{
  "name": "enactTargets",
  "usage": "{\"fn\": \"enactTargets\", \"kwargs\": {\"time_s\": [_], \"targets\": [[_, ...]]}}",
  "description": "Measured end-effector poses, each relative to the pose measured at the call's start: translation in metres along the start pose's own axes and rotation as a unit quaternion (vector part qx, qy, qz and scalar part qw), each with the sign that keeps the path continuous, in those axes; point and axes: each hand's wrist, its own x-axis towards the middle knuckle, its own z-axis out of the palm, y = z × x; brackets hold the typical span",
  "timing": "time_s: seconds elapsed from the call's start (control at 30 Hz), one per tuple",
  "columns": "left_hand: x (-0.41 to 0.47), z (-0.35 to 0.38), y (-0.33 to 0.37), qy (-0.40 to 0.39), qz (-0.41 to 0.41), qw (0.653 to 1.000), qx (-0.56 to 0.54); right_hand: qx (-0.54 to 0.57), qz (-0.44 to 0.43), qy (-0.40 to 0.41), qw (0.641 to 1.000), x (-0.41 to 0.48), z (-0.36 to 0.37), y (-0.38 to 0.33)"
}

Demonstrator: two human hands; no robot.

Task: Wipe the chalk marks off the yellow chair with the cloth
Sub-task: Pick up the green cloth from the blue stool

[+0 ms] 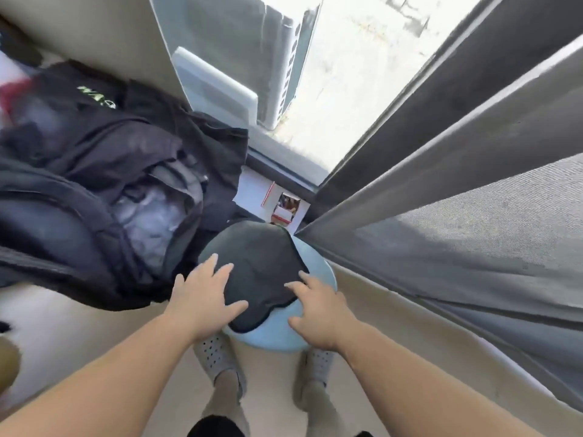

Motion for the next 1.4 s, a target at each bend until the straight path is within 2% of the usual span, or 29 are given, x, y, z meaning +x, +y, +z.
{"fn": "enactTargets", "kwargs": {"time_s": [0.17, 0.3, 0.37, 0.47, 0.57, 0.67, 0.77, 0.83, 1.0, 1.13, 1.27, 1.4], "targets": [[0.031, 0.049, -0.019, -0.017, -0.002, 0.999, 0.042, 0.013, 0.004, 0.056, 0.998, 0.067, -0.003, 0.005], [0.035, 0.076, -0.026, 0.010, 0.009, 0.999, 0.051, -0.052, -0.002, 0.064, 0.997, 0.102, 0.006, -0.006], [0.034, 0.082, -0.029, 0.023, 0.019, 0.999, 0.044, -0.035, 0.003, 0.074, 0.997, 0.113, 0.009, -0.013], [0.035, 0.085, -0.034, 0.032, 0.032, 0.998, 0.045, 0.006, 0.001, 0.130, 0.991, 0.119, 0.017, -0.021], [0.035, 0.083, -0.037, 0.025, 0.046, 0.998, 0.040, -0.001, -0.019, 0.141, 0.990, 0.114, 0.023, -0.028], [0.030, 0.070, -0.042, 0.004, 0.051, 0.999, 0.009, 0.073, -0.032, 0.150, 0.986, 0.099, 0.022, -0.035], [0.012, 0.043, -0.042, -0.010, 0.019, 0.999, -0.027, 0.163, -0.016, 0.220, 0.962, 0.070, 0.010, -0.048], [-0.008, 0.019, -0.041, -0.004, -0.004, 0.995, -0.096, 0.203, -0.012, 0.244, 0.948, 0.041, -0.004, -0.062], [-0.086, -0.059, -0.020, 0.038, -0.002, 0.954, -0.296, 0.225, -0.070, 0.225, 0.946, -0.056, -0.039, -0.103], [-0.160, -0.115, -0.002, 0.104, -0.025, 0.890, -0.443, 0.258, -0.135, 0.224, 0.930, -0.136, -0.070, -0.131], [-0.237, -0.148, 0.021, 0.165, -0.024, 0.857, -0.488, 0.275, -0.225, 0.217, 0.909, -0.204, -0.088, -0.148], [-0.312, -0.145, 0.048, 0.243, -0.033, 0.831, -0.499, 0.343, -0.290, 0.125, 0.885, -0.265, -0.087, -0.153]]}}
